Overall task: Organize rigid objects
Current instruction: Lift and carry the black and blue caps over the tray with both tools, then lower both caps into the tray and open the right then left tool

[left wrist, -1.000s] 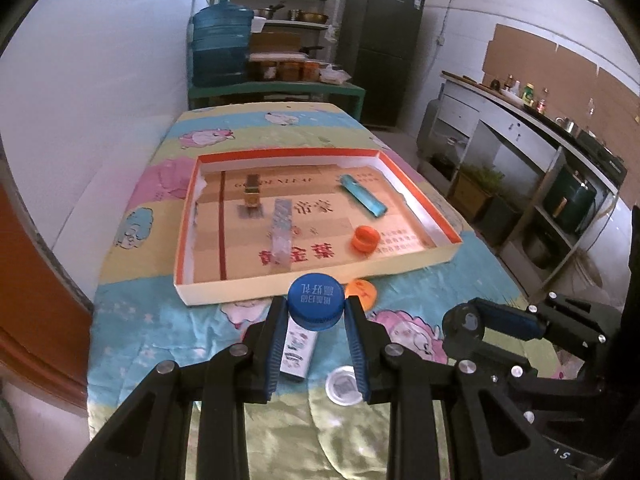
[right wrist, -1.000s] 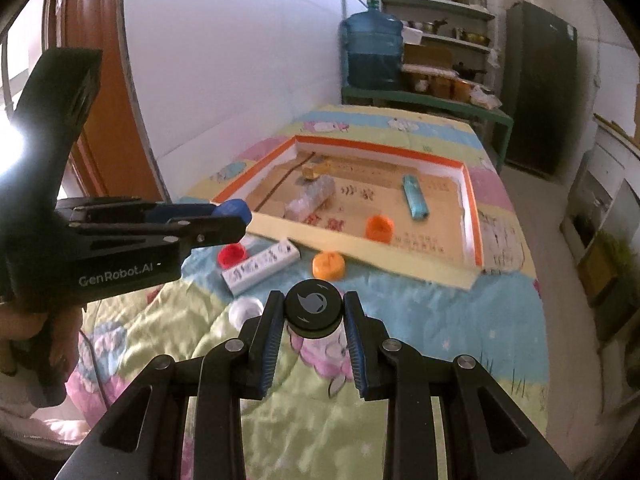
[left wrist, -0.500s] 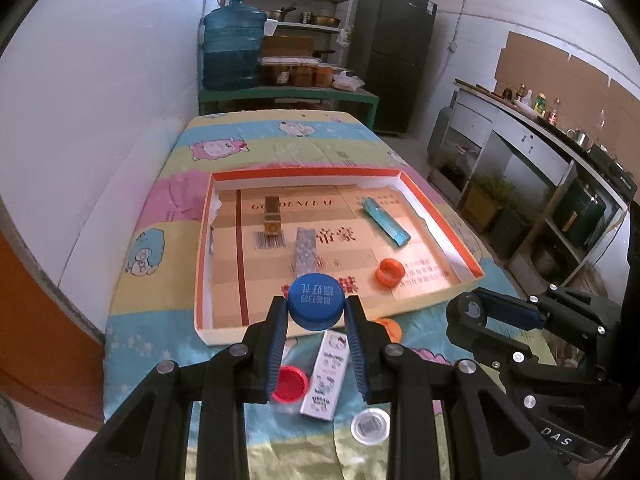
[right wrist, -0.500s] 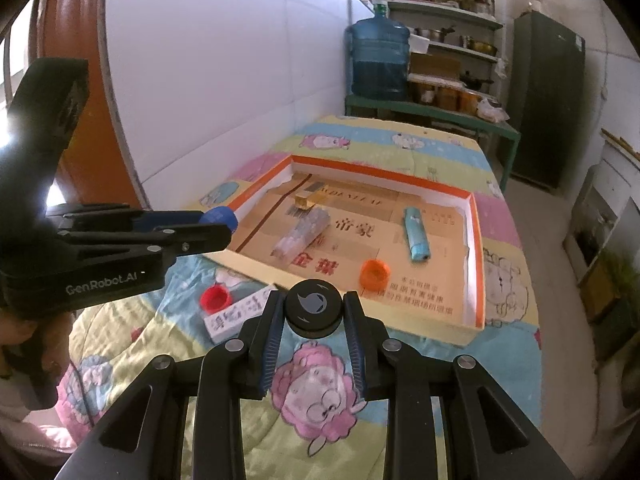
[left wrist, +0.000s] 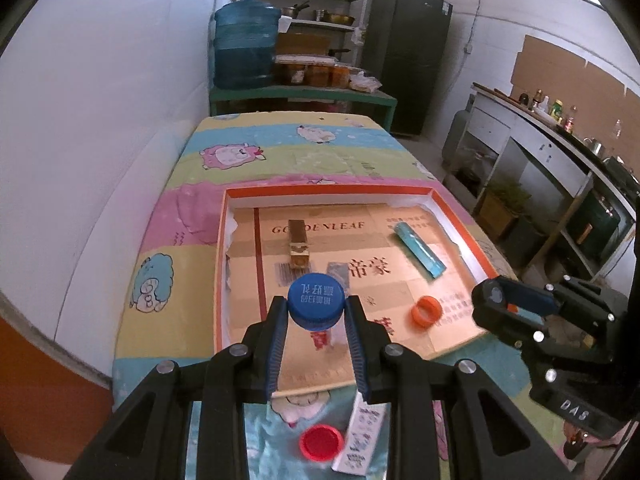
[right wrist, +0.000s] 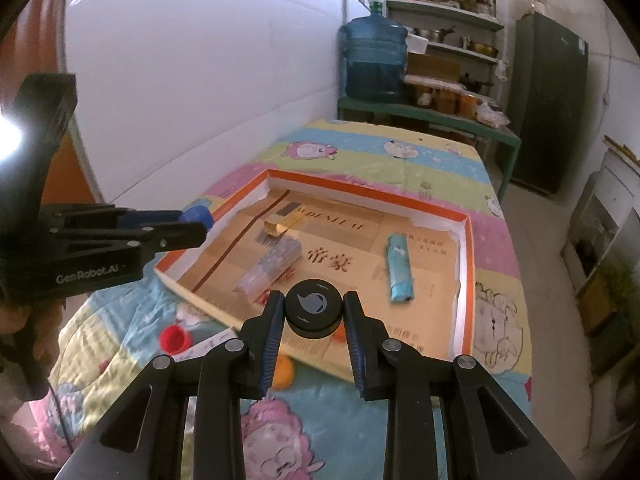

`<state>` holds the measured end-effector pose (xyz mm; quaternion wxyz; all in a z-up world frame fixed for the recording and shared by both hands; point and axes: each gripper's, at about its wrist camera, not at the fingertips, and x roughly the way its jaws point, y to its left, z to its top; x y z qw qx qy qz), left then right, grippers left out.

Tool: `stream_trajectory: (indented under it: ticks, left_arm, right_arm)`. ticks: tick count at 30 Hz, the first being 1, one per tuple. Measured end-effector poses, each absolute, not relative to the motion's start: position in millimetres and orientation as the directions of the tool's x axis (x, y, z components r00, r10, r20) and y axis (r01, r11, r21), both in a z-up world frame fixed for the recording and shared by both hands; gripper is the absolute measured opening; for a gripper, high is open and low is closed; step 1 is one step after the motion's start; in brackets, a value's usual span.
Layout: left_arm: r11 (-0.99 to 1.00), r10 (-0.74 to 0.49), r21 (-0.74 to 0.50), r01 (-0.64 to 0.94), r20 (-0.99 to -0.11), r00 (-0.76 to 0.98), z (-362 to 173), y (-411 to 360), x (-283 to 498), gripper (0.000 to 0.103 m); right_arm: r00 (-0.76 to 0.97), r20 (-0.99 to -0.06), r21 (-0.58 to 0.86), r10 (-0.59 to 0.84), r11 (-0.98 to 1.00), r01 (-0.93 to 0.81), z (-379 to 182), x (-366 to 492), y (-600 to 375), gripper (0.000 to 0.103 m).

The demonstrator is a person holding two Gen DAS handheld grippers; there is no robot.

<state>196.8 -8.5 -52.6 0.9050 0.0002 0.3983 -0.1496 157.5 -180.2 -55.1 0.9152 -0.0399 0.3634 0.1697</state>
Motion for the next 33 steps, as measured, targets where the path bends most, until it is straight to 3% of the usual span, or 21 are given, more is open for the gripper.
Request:
stream_trajectory:
  ticks: [33]
  left_arm:
    - [0.966, -0.229, -0.111, 0.233, -0.785, 0.575, -97, -7, 255, 0.030]
  right_arm:
    - [0.595, -0.742, 0.102, 0.309, 0.929, -0.355, -96, 262, -172, 0.031]
